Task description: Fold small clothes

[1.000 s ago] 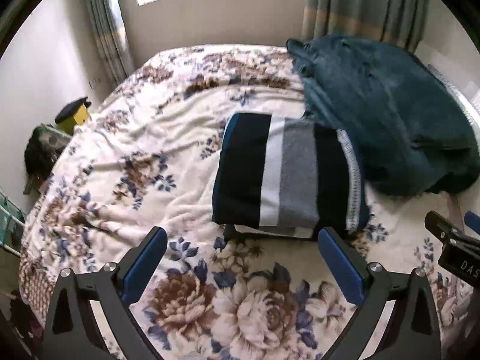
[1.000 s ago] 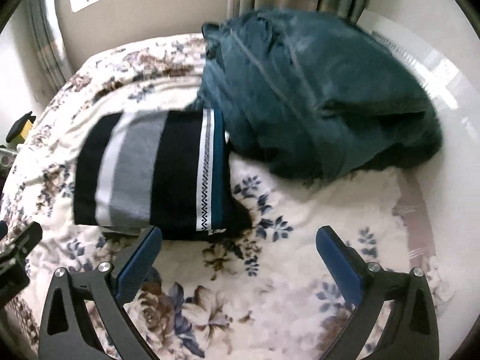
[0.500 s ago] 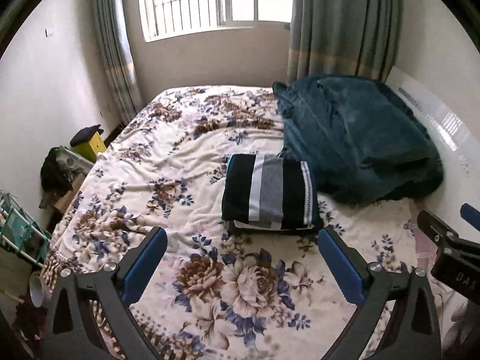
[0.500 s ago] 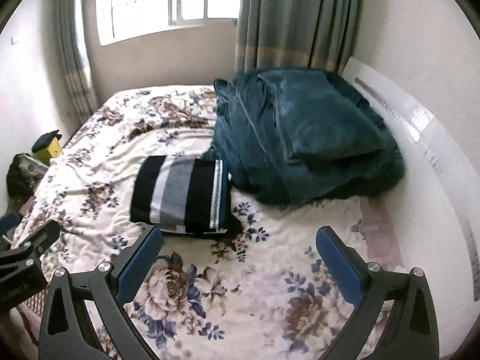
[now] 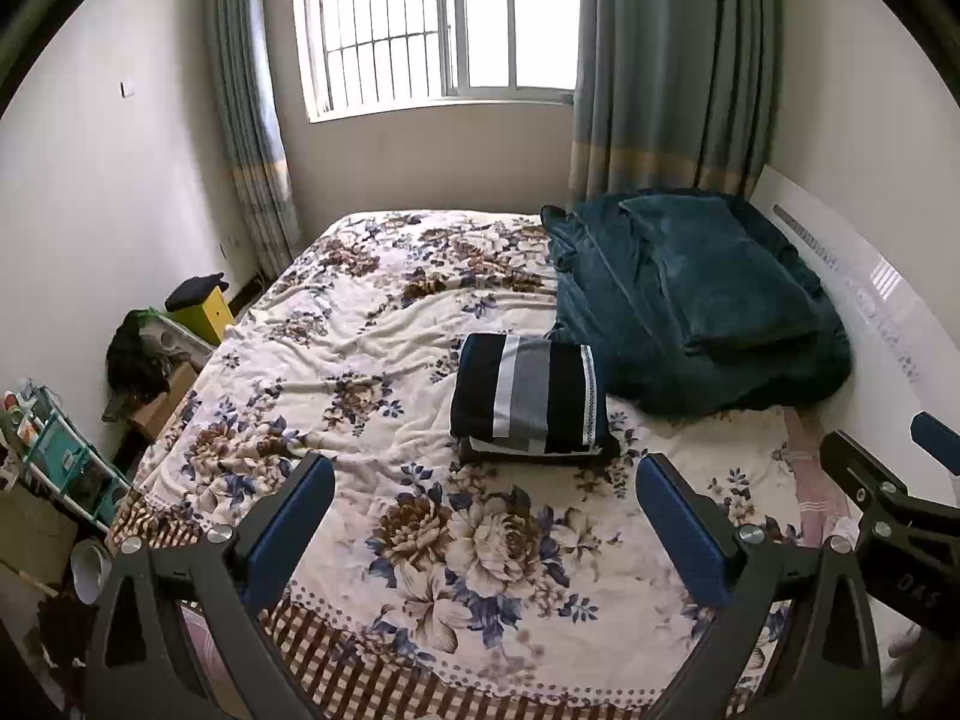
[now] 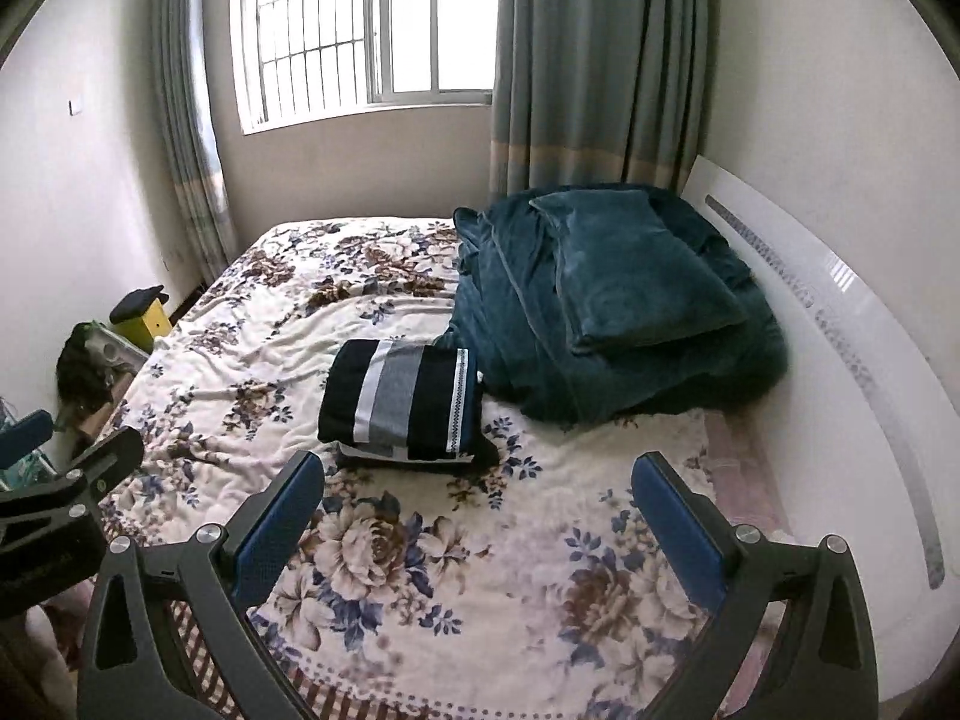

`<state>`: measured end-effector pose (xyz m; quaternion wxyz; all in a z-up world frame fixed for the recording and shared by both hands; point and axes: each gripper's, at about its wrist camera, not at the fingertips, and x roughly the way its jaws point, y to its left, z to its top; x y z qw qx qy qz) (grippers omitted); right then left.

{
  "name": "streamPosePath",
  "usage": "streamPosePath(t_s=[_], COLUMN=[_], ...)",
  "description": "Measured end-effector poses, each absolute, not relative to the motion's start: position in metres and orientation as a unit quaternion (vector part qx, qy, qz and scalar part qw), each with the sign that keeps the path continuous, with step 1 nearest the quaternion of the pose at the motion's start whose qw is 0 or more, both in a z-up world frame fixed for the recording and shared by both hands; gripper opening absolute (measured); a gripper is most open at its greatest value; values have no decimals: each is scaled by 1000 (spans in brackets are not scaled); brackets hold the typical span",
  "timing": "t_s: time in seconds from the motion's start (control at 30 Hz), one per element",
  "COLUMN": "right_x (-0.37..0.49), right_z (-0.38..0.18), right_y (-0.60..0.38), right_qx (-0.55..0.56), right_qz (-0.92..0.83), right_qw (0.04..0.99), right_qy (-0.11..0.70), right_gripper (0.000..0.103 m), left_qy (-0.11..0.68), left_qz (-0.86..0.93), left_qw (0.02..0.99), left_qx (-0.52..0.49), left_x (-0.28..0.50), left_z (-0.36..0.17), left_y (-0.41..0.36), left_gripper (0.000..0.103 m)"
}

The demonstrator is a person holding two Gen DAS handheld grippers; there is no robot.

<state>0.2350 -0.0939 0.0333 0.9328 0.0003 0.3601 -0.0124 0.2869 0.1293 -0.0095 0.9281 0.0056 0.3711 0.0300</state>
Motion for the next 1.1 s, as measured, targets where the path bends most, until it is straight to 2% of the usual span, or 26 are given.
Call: streamPosePath(t_s=[0.3,0.43,1.1], right_x=[208,207,214], right_z=[61,68,79], right_y=[-107,-113,-118], right_qx=[0,2,-1], right_qz=[-13,-12,1], right_qw=[940,933,933], right_qy=[342,358,361], right_gripper=[103,103,103], left_qy=[381,389,385], left_qz=[26,34,43], left_qw=[924,921,922], left_qx=[-1,7,4], left_x=[266,262,256], left_z=[6,11,20], left_y=[118,113,108], left_gripper=[103,103,103])
